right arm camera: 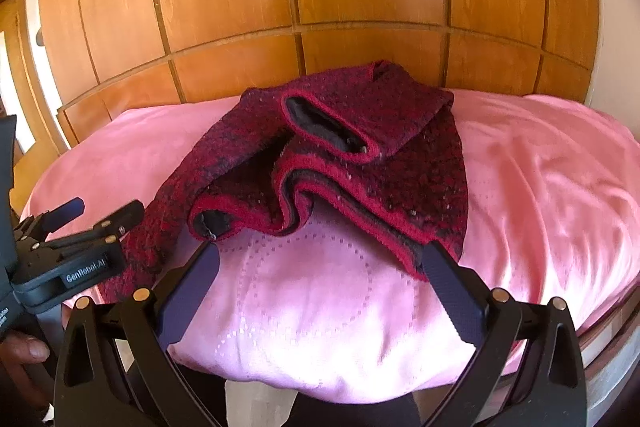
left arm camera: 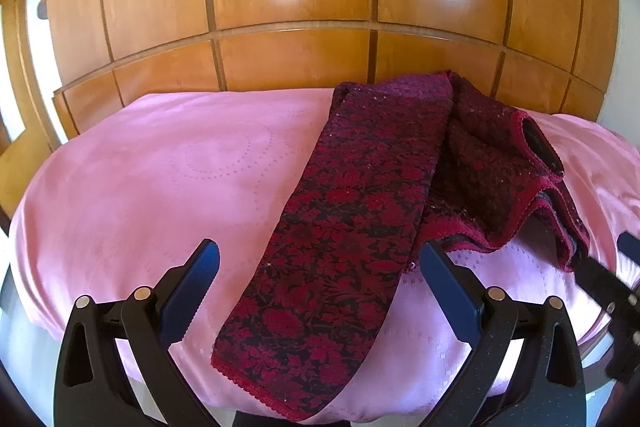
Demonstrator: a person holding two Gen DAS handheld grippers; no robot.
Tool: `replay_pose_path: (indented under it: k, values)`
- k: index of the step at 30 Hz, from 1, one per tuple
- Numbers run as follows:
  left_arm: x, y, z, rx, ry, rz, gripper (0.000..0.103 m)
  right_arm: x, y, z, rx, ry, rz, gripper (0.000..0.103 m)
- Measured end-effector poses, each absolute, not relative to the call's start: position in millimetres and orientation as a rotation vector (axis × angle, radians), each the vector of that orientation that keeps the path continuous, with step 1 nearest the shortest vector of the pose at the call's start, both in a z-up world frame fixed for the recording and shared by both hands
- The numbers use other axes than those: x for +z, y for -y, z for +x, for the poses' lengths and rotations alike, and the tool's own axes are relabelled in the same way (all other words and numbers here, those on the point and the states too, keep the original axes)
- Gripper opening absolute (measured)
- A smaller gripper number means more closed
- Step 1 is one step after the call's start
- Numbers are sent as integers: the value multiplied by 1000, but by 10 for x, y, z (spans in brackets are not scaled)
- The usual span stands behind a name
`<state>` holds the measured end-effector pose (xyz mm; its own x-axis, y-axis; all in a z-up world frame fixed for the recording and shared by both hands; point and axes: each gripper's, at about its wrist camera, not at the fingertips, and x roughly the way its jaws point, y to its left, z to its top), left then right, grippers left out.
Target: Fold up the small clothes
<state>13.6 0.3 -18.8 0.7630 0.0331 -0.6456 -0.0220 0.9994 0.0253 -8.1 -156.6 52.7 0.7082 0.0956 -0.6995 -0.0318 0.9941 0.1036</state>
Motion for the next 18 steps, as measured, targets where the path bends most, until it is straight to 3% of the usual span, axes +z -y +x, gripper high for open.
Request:
replay_pose_path:
  k: [12,18]
  values:
    - [-398,117,244,-66,-759,97,99,772,1653,236,96,-701,56,101]
    - [-714,168,292,-114,-850,188,82,821,1576,649,139,-685,-21,101]
